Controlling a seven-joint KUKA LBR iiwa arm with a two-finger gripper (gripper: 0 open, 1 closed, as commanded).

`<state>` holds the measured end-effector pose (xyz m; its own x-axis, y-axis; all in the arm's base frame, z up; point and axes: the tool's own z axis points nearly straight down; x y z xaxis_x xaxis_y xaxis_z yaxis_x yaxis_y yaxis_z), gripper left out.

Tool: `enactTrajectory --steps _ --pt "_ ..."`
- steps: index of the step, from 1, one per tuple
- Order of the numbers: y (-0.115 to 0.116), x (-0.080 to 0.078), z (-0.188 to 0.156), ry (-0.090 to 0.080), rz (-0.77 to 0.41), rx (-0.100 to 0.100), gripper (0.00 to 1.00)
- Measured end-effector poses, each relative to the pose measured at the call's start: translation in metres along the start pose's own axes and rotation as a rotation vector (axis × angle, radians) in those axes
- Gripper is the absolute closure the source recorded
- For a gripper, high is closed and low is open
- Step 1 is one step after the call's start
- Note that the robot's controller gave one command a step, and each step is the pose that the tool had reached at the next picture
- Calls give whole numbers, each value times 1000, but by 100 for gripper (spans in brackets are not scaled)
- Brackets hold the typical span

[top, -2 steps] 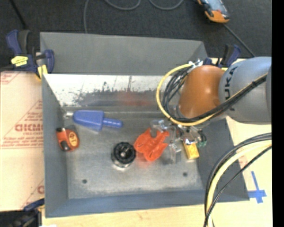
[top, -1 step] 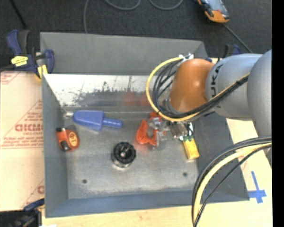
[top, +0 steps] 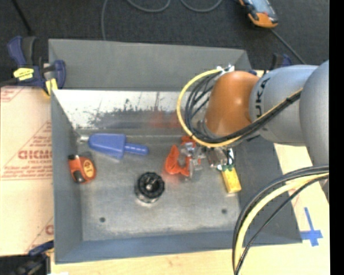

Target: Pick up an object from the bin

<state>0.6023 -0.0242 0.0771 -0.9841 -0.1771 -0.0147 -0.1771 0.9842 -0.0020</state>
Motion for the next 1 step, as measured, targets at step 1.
enactTrajectory --steps 1 --pt "-2 -3 -135 9 17 0 100"
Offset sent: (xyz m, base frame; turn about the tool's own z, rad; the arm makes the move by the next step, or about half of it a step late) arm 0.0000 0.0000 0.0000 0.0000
